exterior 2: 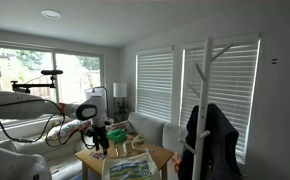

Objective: Pick up the metal spoon on the table and put it in the green storage box

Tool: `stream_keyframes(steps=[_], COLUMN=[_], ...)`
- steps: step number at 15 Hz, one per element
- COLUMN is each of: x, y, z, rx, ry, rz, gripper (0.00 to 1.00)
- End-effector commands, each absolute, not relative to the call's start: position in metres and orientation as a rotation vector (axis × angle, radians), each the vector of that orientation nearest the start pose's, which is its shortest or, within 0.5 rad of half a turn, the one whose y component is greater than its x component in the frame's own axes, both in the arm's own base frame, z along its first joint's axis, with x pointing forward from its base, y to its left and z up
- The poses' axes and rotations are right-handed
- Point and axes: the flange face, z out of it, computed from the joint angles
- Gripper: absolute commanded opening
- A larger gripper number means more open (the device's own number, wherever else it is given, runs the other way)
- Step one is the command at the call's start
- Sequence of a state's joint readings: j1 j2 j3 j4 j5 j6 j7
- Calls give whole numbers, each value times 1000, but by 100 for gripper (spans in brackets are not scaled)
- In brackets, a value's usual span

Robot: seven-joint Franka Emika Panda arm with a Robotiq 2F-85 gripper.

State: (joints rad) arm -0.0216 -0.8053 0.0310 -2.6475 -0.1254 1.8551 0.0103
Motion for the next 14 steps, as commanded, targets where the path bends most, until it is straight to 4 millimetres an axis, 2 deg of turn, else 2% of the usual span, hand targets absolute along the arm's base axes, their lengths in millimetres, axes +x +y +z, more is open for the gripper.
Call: stream_keyframes(steps=[1, 6, 7, 9, 14], x=[311, 311, 315, 329, 388], y=[-6, -6, -1, 4, 26], z=[483, 483, 483, 484, 492], rx=[-3284, -3284, -3241, -3215, -3116], ry=[-40, -40, -216, -394, -818], rz=[-20, -20, -62, -74, -122], gripper=[100, 100, 100, 100, 100])
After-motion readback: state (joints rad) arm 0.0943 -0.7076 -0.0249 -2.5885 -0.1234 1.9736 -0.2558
